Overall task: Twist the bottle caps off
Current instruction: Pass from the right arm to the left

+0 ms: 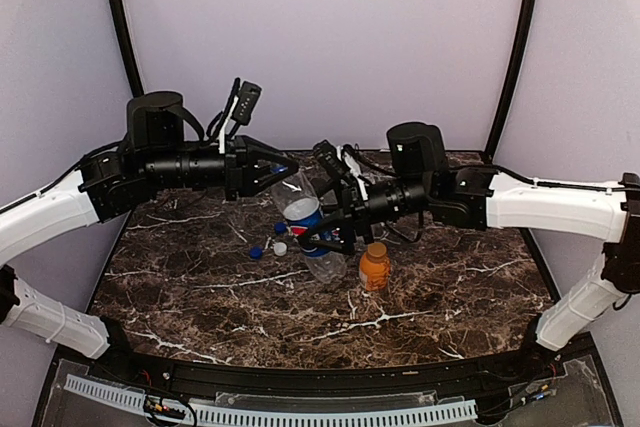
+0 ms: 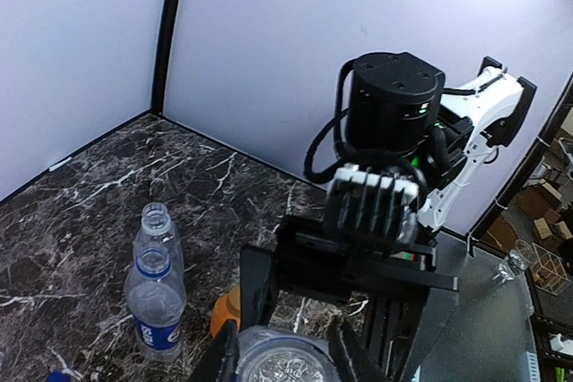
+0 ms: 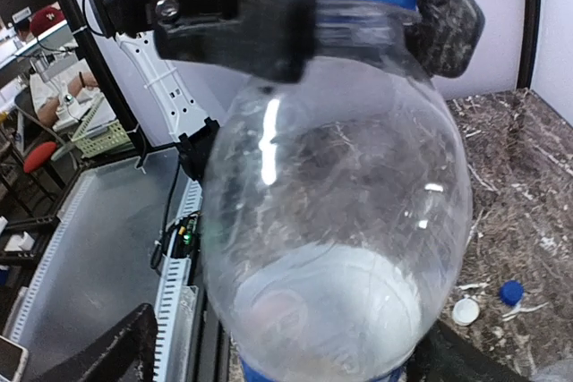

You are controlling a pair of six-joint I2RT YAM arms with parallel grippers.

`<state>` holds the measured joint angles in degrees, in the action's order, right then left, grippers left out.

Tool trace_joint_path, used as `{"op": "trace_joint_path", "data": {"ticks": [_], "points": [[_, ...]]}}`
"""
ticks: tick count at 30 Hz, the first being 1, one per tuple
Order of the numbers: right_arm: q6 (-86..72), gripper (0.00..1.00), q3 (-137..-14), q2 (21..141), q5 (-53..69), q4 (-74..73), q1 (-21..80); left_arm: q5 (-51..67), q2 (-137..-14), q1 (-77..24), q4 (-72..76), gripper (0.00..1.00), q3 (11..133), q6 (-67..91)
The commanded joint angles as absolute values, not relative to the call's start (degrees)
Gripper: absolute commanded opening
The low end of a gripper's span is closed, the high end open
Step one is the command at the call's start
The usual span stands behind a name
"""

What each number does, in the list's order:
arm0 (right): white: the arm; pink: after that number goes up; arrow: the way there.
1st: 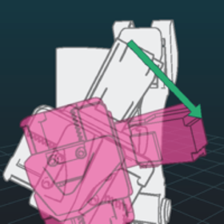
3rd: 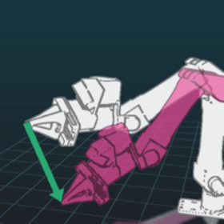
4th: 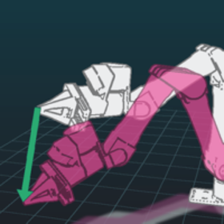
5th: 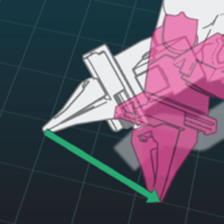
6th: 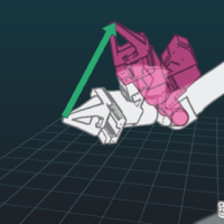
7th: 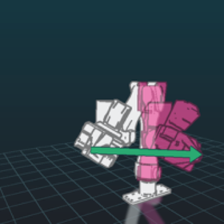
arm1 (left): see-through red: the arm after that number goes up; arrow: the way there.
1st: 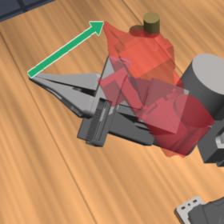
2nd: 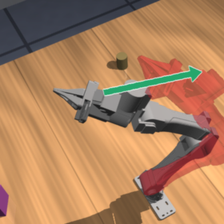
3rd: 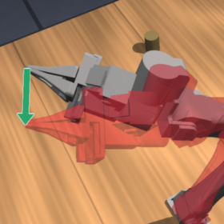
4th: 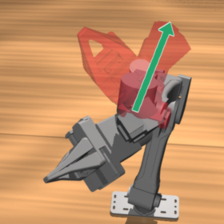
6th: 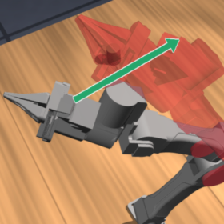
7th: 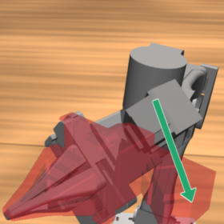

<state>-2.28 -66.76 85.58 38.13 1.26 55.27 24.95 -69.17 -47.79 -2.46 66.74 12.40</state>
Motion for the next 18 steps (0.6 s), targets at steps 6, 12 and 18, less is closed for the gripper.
{"op": "trace_joint_path", "data": {"ticks": [6,12,18], "points": [[-4.6,0.99,-62.2,78.5,32.6,4.0,52.9,0.3,-67.7,-47.1,-9.7,0.0,69.7,6.1],[-6.5,0.99,-61.7,76.7,24.1,2.5,52.1,-4.0,-75.6,-44.0,-3.7,0.0,72.1,5.6],[-8.4,0.98,-60.5,73.9,13.4,-1.2,51.2,-3.8,-87.5,-41.4,1.5,0.0,78.5,3.7]]}}
